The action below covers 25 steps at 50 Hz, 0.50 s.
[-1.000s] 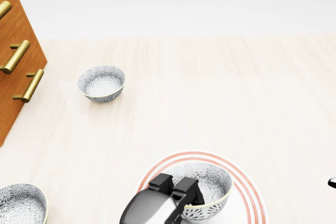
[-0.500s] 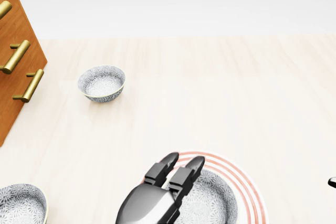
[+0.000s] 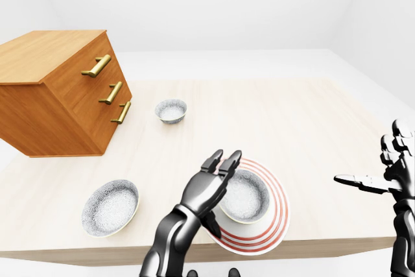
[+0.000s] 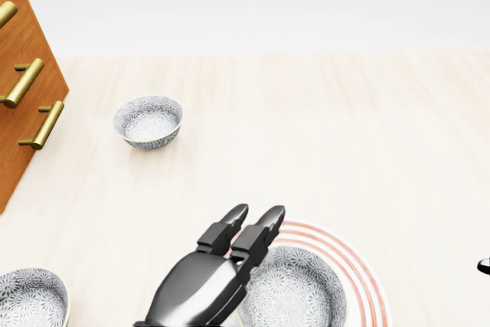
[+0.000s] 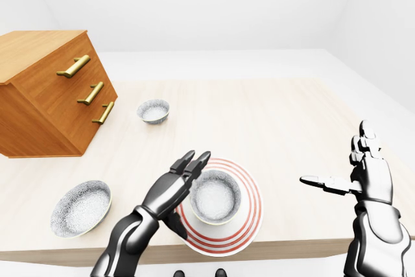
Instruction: Put the bowl in the middle on the plate.
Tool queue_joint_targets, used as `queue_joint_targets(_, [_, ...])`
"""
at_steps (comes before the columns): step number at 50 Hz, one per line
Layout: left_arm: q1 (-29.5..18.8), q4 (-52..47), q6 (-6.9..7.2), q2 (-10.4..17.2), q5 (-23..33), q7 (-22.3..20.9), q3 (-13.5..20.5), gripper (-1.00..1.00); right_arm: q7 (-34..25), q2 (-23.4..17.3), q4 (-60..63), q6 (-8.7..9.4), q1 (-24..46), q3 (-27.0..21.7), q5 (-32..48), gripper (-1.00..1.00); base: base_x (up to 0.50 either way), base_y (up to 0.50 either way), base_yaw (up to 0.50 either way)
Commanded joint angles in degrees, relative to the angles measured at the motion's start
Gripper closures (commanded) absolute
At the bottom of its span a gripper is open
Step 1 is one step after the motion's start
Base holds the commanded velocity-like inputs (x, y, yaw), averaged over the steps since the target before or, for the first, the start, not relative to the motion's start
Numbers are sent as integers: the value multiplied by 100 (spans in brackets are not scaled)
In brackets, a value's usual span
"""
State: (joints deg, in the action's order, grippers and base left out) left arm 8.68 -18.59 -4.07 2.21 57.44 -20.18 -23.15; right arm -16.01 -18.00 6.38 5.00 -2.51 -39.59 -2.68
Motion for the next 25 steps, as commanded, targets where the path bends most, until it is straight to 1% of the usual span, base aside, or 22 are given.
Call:
queue_joint_targets(1, [52,-1110,578,95,-743,-1283,422,-100,13,-11,-80,0,5,23,0,-100,0,0,0])
queue_joint_targets(2, [148,-1505,907,21,-1071,-1698,518,-100,13,-13,-63,0,2,22,-1,-100,0,0,0])
queue_joint_targets(3, [173,-1667,907,133,-1137,-1816,584,-100,12,-11,-29,0,-2,21,0,-100,0,0,0])
queue_joint_targets(5, [100,-1933,907,57,-1397,-1982,762,-100,11,-16,-105,0,15,28,6,-100,0,0,0])
queue_joint_targets(6, [32,-2102,907,98,-1542,-1982,967,-100,17,-15,-135,0,14,39,15,-100,0,0,0])
queue_joint_targets(8, [-83,-2285,907,29,-1868,-1982,1207,-100,25,-22,-153,0,20,46,12,-100,0,0,0])
queue_joint_targets(9, [-185,-2337,907,23,-1978,-1982,1320,-100,33,-25,-175,0,25,55,14,-100,0,0,0])
queue_joint_targets(10, [-378,-2487,907,-31,-2098,-1982,1515,-100,29,-25,-116,0,8,50,11,-100,0,0,0])
queue_joint_targets(11, [-395,-2501,907,-6,-2123,-1982,1513,-100,28,-23,-111,0,7,49,13,-100,0,0,0])
queue_joint_targets(12, [-606,-2443,907,-27,-2260,-1982,1743,-100,27,-24,-105,0,11,52,17,-100,0,0,0])
queue_joint_targets(14, [-833,-2420,907,-21,-2564,-1982,1998,-100,22,-15,-89,0,4,43,20,-100,0,0,0])
queue_joint_targets(15, [-917,-2389,907,5,-2657,-1982,2076,-100,21,-16,-89,0,5,41,21,-100,0,0,0])
queue_joint_targets(16, [-1039,-2456,907,-59,-2892,-1982,2180,-100,23,-18,-114,0,12,45,24,-100,0,0,0])
queue_joint_targets(17, [-1077,-2490,907,-12,-2999,-1982,2202,-100,27,-23,-160,0,23,52,25,-100,0,0,0])
queue_joint_targets(18, [-1076,-2459,907,92,-3031,-1982,2207,-100,31,-25,-182,0,23,56,23,-100,0,0,0])
queue_joint_targets(19, [-1181,-2411,907,45,-3186,-1982,2346,-100,25,-25,-99,0,6,48,14,-100,0,0,0])
queue_joint_targets(20, [-1165,-2301,907,162,-3194,-1937,2361,-100,16,-21,-34,0,-7,36,10,-100,0,0,0])
queue_joint_targets(22, [-1223,-2101,907,186,-3331,-1712,2490,-100,3,-11,-12,0,-10,20,15,-100,0,0,0])
queue_joint_targets(23, [-1193,-2005,907,264,-3268,-1620,2471,-100,1,-9,-84,0,-1,24,24,-100,0,0,0])
queue_joint_targets(24, [-1215,-1883,907,267,-3277,-1477,2513,-100,1,-9,-103,0,-1,25,21,-100,0,0,0])
queue_joint_targets(25, [-1318,-1815,907,204,-3381,-1325,2615,-100,2,-10,-95,0,-4,24,20,-100,0,0,0])
